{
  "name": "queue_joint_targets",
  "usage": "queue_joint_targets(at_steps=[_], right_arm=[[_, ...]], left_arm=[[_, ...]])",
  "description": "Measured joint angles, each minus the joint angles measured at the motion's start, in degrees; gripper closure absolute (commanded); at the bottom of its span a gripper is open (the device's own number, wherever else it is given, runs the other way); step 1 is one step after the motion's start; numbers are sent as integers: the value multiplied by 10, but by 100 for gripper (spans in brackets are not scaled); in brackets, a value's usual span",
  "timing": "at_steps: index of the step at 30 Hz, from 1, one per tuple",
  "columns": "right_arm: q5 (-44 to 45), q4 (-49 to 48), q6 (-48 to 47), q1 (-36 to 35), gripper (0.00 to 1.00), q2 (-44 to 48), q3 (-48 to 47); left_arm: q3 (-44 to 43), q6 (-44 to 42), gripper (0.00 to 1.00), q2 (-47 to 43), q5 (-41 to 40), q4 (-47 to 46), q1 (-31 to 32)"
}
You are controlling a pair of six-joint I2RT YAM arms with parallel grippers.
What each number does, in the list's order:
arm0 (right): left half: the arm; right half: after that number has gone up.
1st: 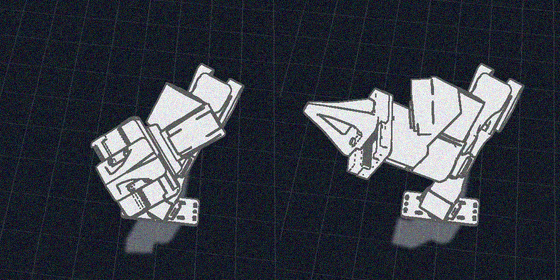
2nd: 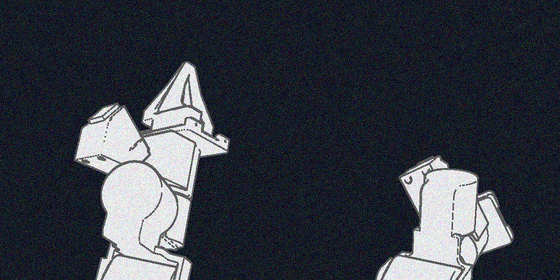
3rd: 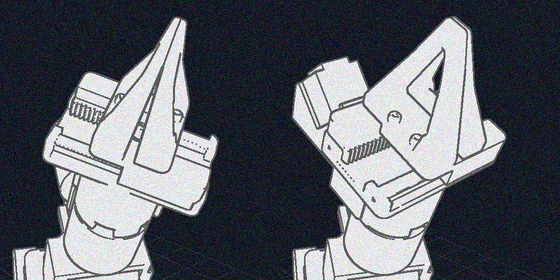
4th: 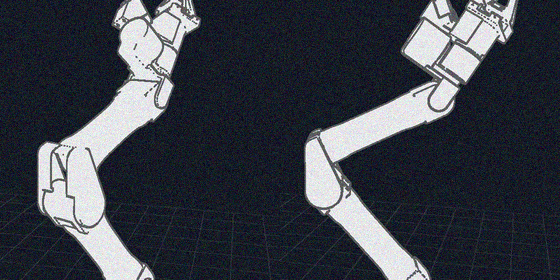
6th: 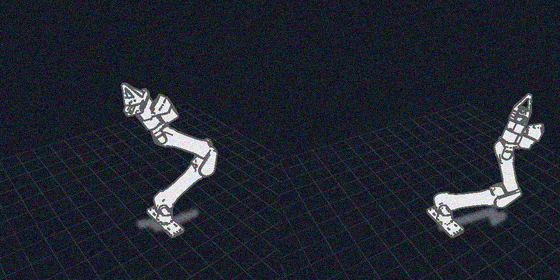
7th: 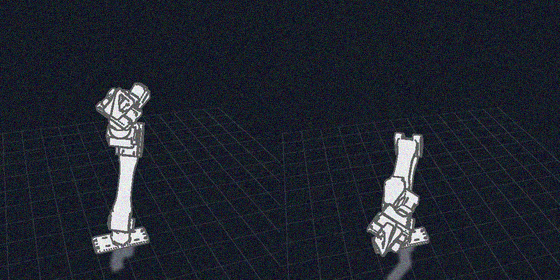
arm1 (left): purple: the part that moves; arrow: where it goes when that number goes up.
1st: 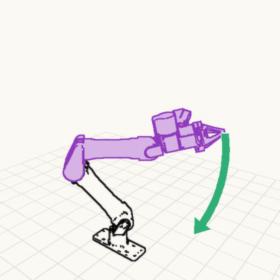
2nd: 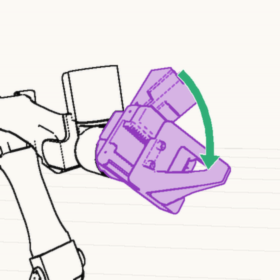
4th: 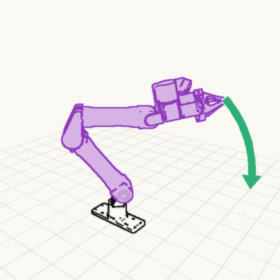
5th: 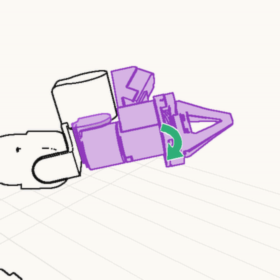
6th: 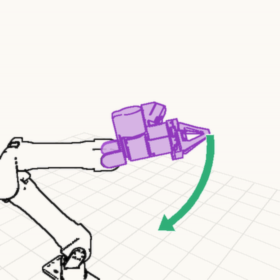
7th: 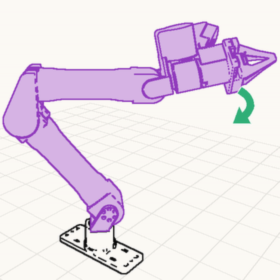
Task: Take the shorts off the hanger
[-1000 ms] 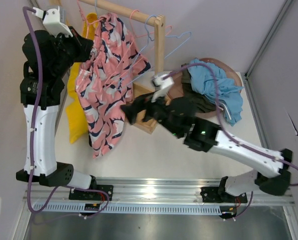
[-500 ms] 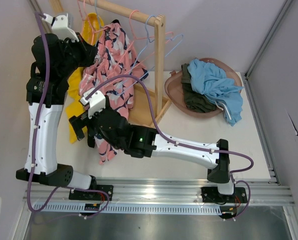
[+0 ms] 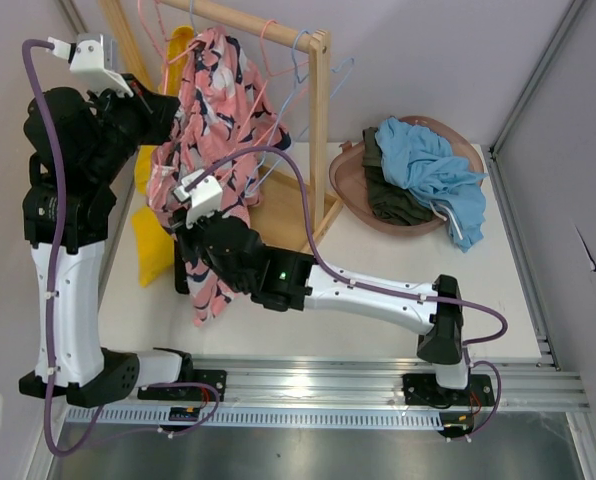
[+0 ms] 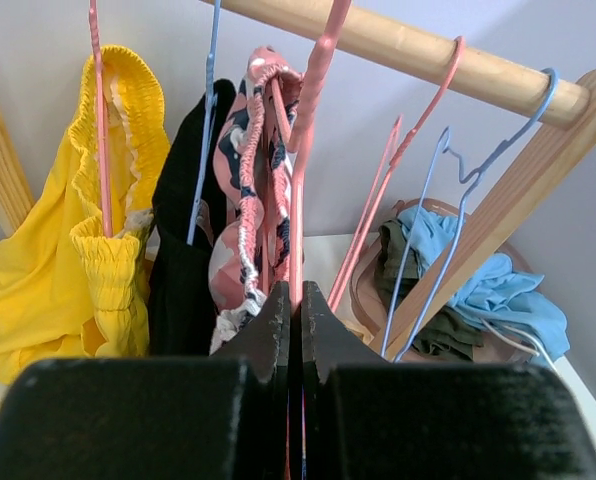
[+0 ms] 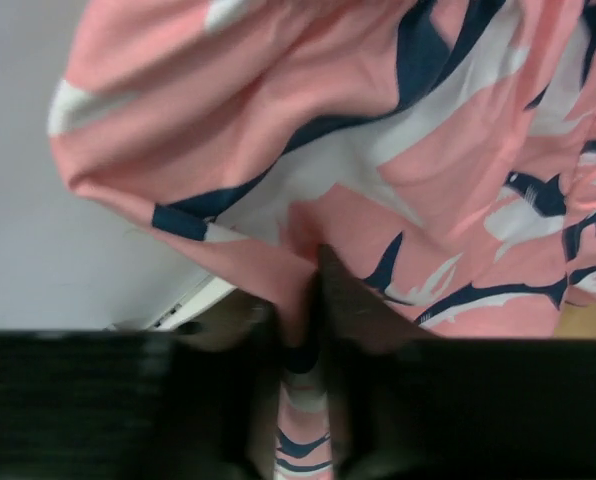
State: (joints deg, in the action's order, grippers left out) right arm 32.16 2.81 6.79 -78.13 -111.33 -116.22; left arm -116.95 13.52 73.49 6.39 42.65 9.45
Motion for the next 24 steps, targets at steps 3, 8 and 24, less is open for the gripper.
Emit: queue_joint_targets(at_steps=[3, 8, 24], right_arm=[[-24, -25, 29, 0, 100, 18, 63], [-47, -101, 87, -14, 100, 68, 222], [11, -136, 215, -74, 100, 94, 409]], left_arm=[[-11, 0, 100, 8, 1, 4, 0], [-39, 0, 100, 31, 2, 46, 0], [7, 13, 100, -2, 7, 118, 0]])
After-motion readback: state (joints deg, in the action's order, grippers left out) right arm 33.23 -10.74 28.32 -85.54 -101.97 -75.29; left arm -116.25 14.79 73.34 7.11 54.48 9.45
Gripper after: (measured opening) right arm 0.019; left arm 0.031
